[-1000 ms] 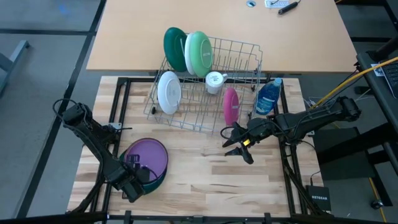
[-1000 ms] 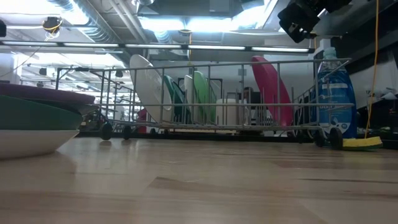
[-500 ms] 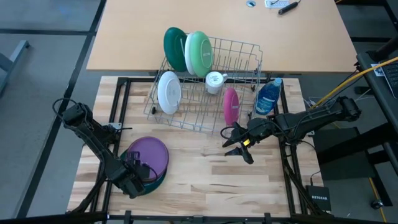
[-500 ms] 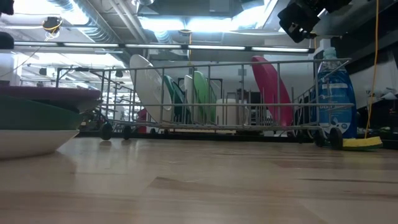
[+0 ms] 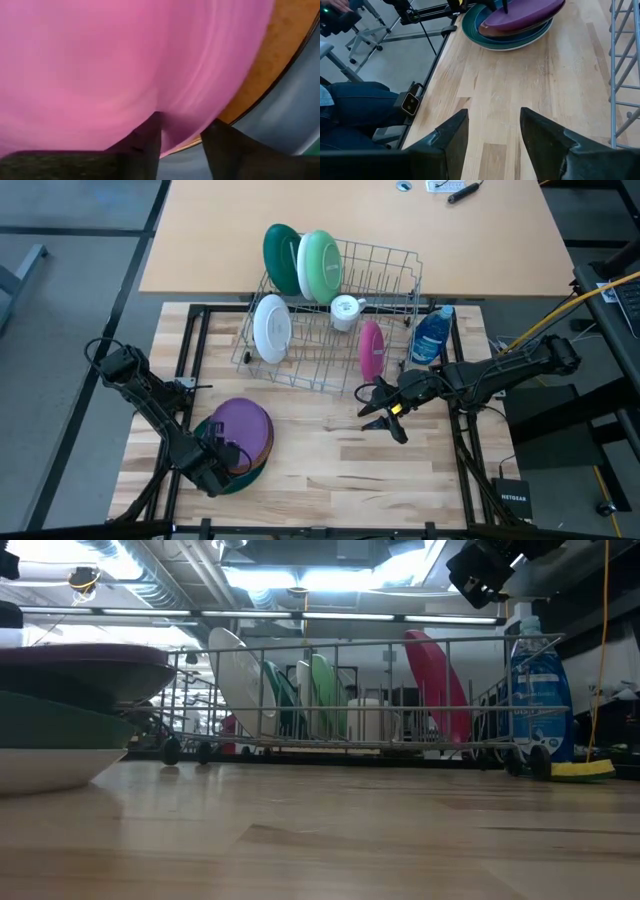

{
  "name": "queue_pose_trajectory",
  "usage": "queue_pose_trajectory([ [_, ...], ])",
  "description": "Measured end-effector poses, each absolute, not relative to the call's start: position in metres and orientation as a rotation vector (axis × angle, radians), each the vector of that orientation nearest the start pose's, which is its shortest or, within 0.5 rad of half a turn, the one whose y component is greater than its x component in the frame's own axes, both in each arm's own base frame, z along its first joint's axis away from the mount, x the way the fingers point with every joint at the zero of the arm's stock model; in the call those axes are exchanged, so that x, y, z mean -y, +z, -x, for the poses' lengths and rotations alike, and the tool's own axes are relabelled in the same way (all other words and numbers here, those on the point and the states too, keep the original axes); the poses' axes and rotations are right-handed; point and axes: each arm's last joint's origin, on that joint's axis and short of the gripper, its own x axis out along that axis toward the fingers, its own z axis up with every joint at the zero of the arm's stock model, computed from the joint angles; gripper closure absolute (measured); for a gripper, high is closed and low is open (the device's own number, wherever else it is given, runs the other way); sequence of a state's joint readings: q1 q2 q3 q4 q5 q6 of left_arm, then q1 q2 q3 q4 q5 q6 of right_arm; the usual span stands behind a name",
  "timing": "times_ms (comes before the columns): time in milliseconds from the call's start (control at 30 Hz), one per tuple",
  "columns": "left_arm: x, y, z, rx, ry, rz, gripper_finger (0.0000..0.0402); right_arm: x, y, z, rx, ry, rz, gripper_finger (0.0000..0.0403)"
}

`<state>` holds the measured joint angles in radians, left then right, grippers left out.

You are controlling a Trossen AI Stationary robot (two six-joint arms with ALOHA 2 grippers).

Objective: Sort dishes
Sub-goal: Put the violet plate in the dish rack

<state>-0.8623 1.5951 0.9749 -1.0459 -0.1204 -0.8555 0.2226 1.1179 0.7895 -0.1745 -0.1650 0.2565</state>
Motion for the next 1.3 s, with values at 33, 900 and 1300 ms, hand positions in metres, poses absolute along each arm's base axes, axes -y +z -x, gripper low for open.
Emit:
queue_pose_trajectory([
  [33, 0.189, 0.178, -0.167, -1.533, 0.106, -0.125, 0.0294, -0.058, 0.272, -0.233, -0.552, 0.313, -0.233, 0.0221],
  [900, 0.210, 0.209, -0.189, -1.286, 0.248, 0.208, 0.0401, -0.057, 0.272, -0.234, -0.545, 0.280, -0.224, 0.0221],
  [1300, 0.220, 0.249, -0.205, -1.099, 0.232, 0.254, 0.0401, -0.058, 0.267, -0.249, -0.494, 0.227, -0.182, 0.0221],
])
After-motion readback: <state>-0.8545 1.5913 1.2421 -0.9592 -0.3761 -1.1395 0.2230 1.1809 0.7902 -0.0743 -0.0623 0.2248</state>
